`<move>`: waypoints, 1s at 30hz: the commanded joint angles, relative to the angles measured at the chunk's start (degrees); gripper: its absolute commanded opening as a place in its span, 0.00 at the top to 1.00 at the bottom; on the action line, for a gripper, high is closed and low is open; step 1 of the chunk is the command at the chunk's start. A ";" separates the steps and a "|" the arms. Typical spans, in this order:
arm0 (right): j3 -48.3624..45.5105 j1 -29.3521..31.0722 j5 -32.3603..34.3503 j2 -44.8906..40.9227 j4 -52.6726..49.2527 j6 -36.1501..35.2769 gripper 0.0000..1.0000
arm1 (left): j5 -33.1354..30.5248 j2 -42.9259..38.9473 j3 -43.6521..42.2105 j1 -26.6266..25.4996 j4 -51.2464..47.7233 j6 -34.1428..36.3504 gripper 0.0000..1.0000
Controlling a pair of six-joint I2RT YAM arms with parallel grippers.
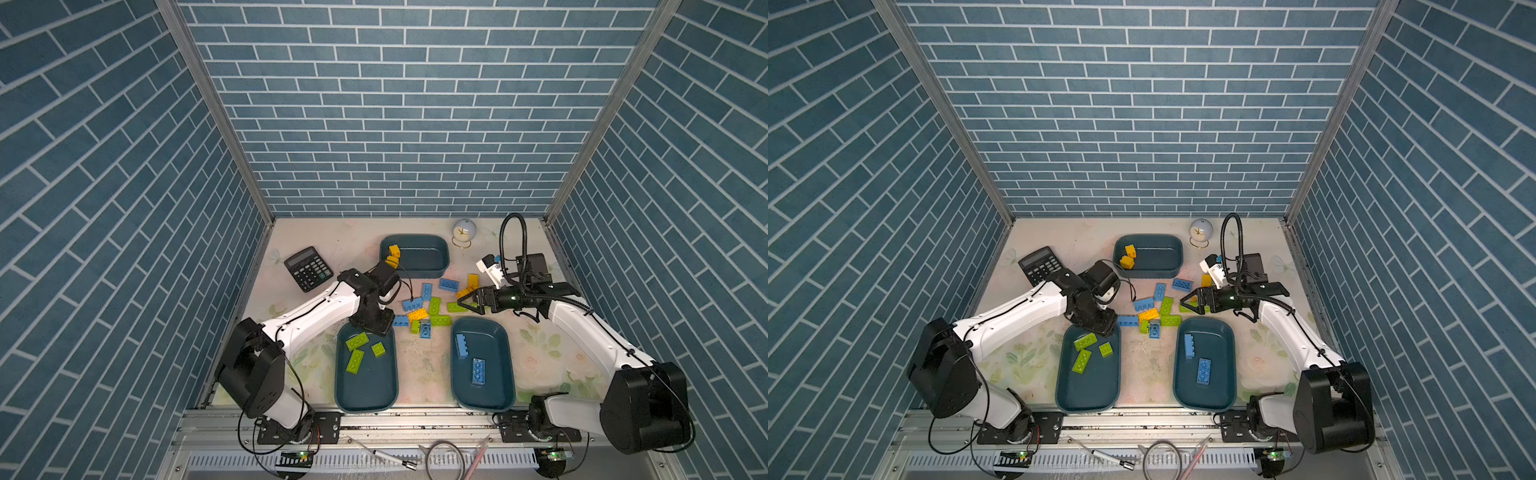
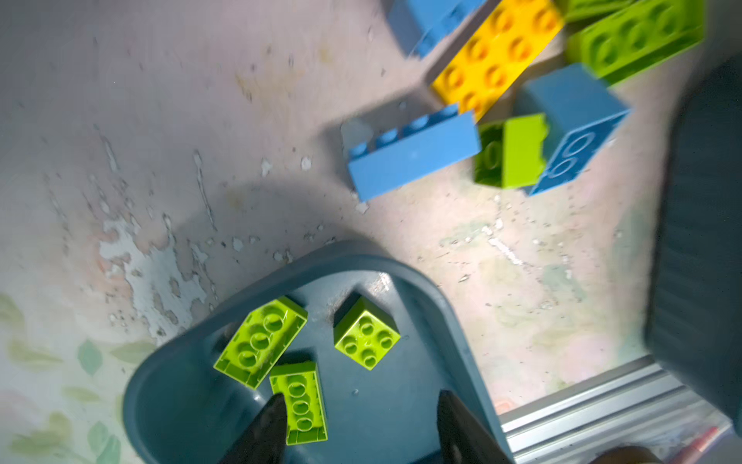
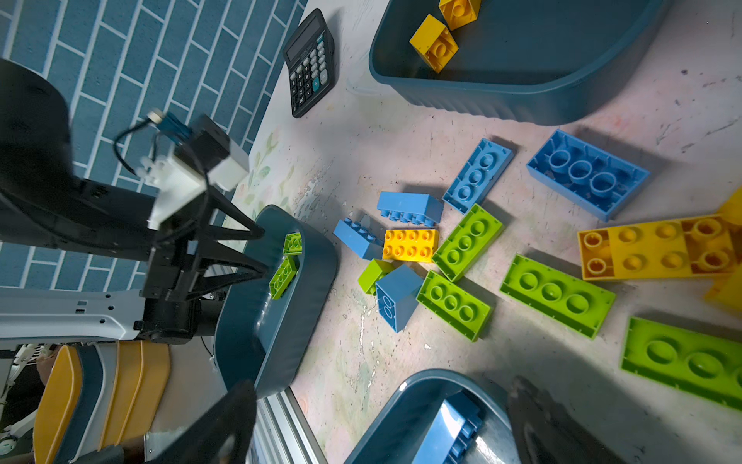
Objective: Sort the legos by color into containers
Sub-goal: 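Carry the green brick with the left gripper into the near green bin and release, then move the left gripper over the pile toward the yellow and blue bricks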
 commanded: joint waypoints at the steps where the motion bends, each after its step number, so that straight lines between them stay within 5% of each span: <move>1: 0.44 0.25 -0.55 -1.35 -0.73 -2.95 0.03 | 0.26 2.57 5.09 -0.15 -2.63 5.61 0.33; 5: 0.52 0.25 -0.55 -1.35 -0.63 -3.30 0.03 | 3.80 7.42 10.76 -0.24 -3.17 17.36 0.24; 14: 0.13 -0.37 -0.11 -2.43 -1.92 -4.27 0.02 | 4.37 16.59 13.43 -0.24 -0.49 41.31 0.24; 30: -0.75 -2.14 0.06 -4.44 -4.14 -4.72 0.02 | -0.35 26.58 14.71 -0.32 5.62 51.57 0.33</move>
